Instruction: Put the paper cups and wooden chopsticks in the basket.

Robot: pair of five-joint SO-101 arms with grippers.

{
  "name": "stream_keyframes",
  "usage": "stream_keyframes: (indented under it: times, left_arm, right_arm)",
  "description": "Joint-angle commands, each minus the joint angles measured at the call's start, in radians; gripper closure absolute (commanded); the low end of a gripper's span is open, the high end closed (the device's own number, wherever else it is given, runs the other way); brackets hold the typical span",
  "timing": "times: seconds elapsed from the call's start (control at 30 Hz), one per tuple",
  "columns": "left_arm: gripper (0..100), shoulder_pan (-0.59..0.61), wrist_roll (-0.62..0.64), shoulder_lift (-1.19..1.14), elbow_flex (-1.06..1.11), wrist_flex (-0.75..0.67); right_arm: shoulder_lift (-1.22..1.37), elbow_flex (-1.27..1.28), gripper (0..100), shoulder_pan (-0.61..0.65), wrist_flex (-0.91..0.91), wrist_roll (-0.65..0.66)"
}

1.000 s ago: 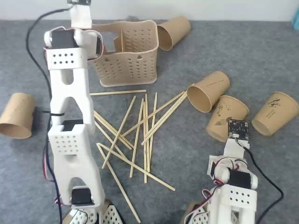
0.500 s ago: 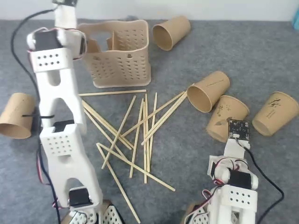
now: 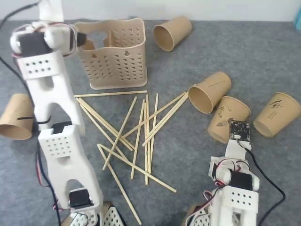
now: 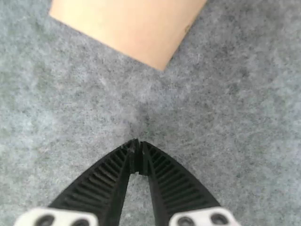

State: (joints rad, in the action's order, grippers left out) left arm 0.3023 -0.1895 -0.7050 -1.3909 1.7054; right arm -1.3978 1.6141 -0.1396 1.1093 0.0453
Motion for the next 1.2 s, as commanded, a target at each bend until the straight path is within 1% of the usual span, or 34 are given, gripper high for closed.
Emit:
stream_keyframes:
  times: [0.0, 0.1, 0.17, 0.33, 0.47, 0.6, 0.7, 0.73, 0.87, 0.97, 1.1, 1.17]
  left_arm:
    - [71, 0.014, 0.043, 0.031, -0.137, 0.052]
    - [71, 0.044, 0.066, 0.055, -0.157, 0.052]
    - [71, 0.054, 0.069, 0.101, -0.134, 0.052]
    - [71, 0.080, 0.129, 0.308, 0.024, 0.054]
    - [71, 0.092, 0.150, 0.534, 0.272, 0.052]
    - [71, 0.092, 0.186, 0.740, 0.599, 0.051]
    - [71, 0.097, 0.183, 0.865, 0.835, 0.023]
    - [71, 0.117, 0.186, 0.907, 0.917, 0.005]
    - [71, 0.186, 0.201, 1.059, 1.239, -0.130]
    - [71, 0.241, 0.221, 1.188, 1.512, -0.279]
    - [71, 0.275, 0.222, 1.384, 1.899, -0.514]
    - [71, 0.284, 0.222, 1.471, 2.066, -0.605]
  right_arm:
    - [-0.018, -0.043, 99.1, -0.016, -0.021, 0.014]
    - [-0.018, -0.043, 99.1, -0.016, -0.021, 0.014]
    - [-0.018, -0.043, 99.1, -0.016, -0.021, 0.014]
    - [-0.018, -0.043, 99.1, -0.016, -0.021, 0.014]
    - [-0.018, -0.043, 99.1, -0.016, -0.019, 0.014]
    - [-0.018, -0.043, 99.1, -0.016, -0.018, 0.014]
    - [-0.018, -0.043, 99.1, -0.016, -0.015, 0.014]
    - [-0.018, -0.043, 99.1, -0.016, -0.015, 0.014]
    - [-0.018, -0.043, 99.1, -0.018, -0.013, 0.014]
    - [-0.018, -0.043, 99.1, -0.018, -0.013, 0.014]
    - [-0.018, -0.043, 99.1, -0.018, -0.013, 0.014]
    - [-0.018, -0.043, 99.1, -0.018, -0.013, 0.014]
